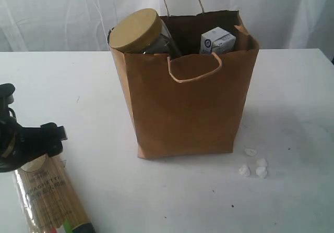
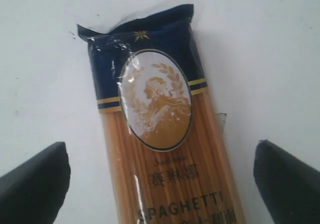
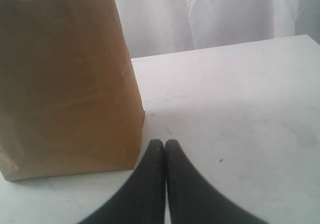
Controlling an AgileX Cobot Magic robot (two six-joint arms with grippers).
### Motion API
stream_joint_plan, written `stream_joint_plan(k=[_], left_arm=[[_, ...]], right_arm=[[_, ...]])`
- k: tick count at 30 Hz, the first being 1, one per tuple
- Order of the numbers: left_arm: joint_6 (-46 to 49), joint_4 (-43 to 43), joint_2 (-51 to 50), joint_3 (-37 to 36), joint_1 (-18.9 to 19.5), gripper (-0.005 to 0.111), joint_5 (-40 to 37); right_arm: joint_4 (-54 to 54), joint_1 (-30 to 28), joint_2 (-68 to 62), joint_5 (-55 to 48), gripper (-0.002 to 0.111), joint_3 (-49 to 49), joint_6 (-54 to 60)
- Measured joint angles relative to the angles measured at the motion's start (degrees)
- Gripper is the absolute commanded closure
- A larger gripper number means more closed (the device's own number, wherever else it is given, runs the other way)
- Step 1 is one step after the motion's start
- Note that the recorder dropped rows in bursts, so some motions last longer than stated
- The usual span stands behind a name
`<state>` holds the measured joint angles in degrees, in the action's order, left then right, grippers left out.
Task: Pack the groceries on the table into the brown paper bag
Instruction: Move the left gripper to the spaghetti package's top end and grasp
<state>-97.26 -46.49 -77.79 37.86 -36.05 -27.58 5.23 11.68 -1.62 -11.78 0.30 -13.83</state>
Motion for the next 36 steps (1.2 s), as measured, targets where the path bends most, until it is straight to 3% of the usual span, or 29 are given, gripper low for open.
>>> stream_joint_plan(k=[16,24,36], left_arm=[[-21.73,-12.76,-7.07,0.0,0.16,0.001,-2.14],[-23.03,-15.88,-12.22,1.99,4.18,0.001,4.19],[-21.53,-12.62,-14.12,2.12,9.06,0.002,8.89]], right_arm=[[0.0,0.0,0.0,0.0,0.108,0.0,0.0],[0.0,0.0,0.0,0.0,0.108,0.0,0.0],[-0.11,0.0,0.0,0.0,0.108,0.0,0.0]])
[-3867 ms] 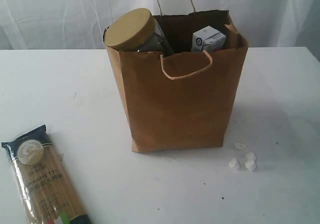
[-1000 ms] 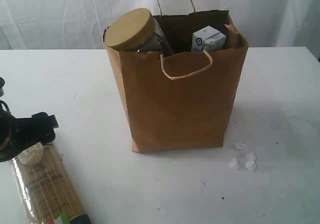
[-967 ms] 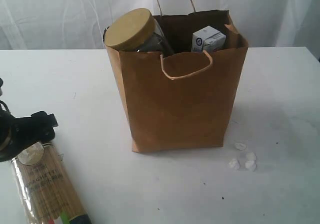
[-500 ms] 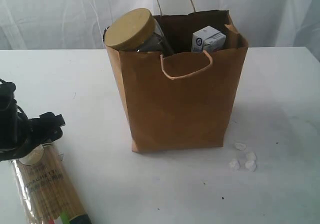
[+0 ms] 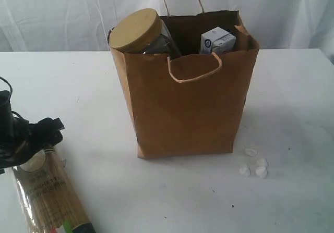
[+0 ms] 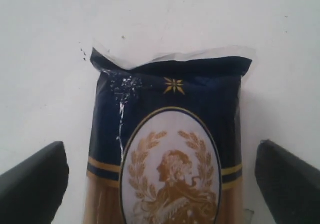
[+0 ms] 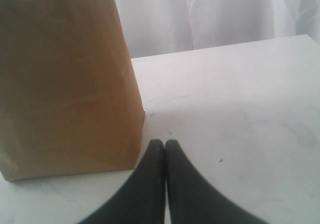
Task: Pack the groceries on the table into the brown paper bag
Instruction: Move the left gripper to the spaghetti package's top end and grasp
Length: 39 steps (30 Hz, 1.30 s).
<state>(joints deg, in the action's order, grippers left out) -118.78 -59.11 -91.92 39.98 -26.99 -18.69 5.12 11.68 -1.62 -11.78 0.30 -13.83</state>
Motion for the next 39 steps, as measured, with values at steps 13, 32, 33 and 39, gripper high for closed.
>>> stream_joint_plan(k=[13,32,33,39], left_arm=[[6.61,0.32,-3.82,0.0,6.25,0.002,9.18],[13.1,-0.29,-4.58,0.22,6.25,0.002,14.2],[13.52,-0.29,-4.58,0.22,6.25,0.002,14.33],[14.92,-0.43,-4.58,0.22,6.25,0.002,14.67]], right_arm=[[0.0,0.0,0.0,0.0,0.108,0.0,0.0],[0.0,0.0,0.0,0.0,0.108,0.0,0.0],[0.0,0.0,0.0,0.0,0.108,0.0,0.0],[0.0,0.0,0.0,0.0,0.108,0.0,0.0]])
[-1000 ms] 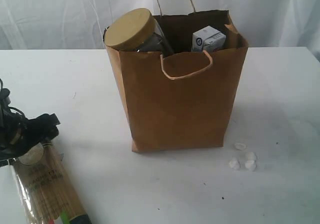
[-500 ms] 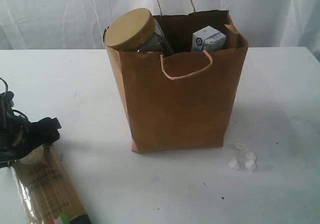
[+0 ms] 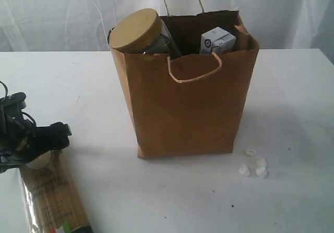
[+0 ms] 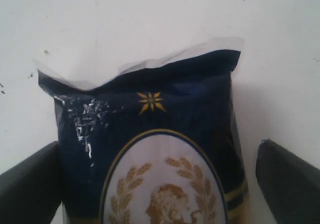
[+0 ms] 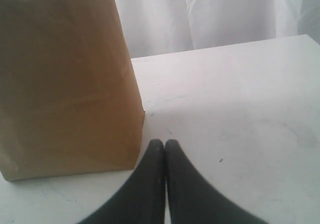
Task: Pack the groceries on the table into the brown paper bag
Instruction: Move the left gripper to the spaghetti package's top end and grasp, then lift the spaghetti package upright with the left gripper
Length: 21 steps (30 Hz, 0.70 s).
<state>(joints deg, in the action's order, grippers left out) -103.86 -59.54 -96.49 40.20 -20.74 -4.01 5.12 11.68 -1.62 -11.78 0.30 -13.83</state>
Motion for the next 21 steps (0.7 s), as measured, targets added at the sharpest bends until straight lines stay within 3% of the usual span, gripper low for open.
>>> stream_joint_plan(k=[6,8,11,16,21], left_arm=[[0.09,0.0,0.0,0.0,0.0,0.002,0.11],[0.09,0.0,-0.24,0.0,0.0,0.009,0.11],[0.09,-0.11,-0.56,0.18,0.0,0.036,-0.56],[0.32,-0.21,-1.02,0.33,0.03,0.106,-0.16],[0.85,-0.21,-1.02,0.33,0.03,0.106,0.7]], right_arm=[[0.0,0.0,0.0,0.0,0.108,0.0,0.0],[0.0,0.0,0.0,0.0,0.108,0.0,0.0],[0.0,0.0,0.0,0.0,0.108,0.0,0.0],[0.0,0.0,0.0,0.0,0.108,0.0,0.0],[0.0,0.0,0.0,0.0,0.108,0.0,0.0]])
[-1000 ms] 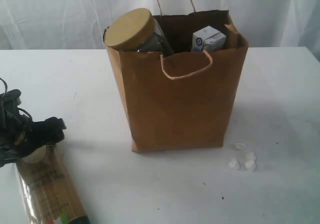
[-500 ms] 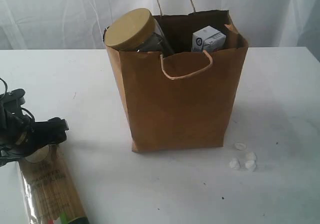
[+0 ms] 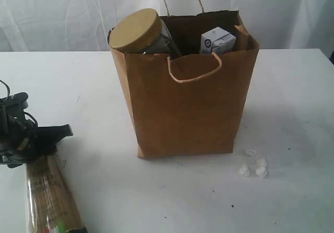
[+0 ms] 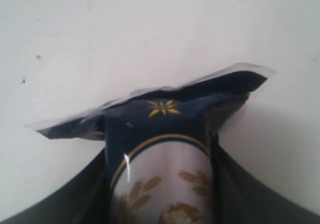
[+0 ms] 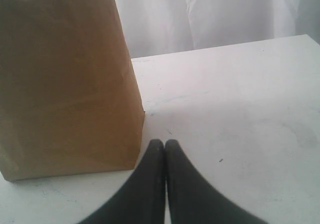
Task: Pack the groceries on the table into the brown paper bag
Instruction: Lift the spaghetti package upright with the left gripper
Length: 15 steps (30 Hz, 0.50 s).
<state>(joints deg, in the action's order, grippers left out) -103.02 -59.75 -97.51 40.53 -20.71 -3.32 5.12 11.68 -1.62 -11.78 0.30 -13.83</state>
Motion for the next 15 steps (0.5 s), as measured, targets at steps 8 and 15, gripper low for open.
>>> stream_joint_plan(k=[8,15], left_arm=[[1.43,-0.07,3.08,-0.34,0.09,0.106,3.32],[1.77,-3.79,15.54,-0.47,-0.02,0.106,2.39]], right_arm=[[0.0,0.0,0.0,0.0,0.108,0.0,-0.11],[0.0,0.0,0.0,0.0,0.108,0.0,-0.11]])
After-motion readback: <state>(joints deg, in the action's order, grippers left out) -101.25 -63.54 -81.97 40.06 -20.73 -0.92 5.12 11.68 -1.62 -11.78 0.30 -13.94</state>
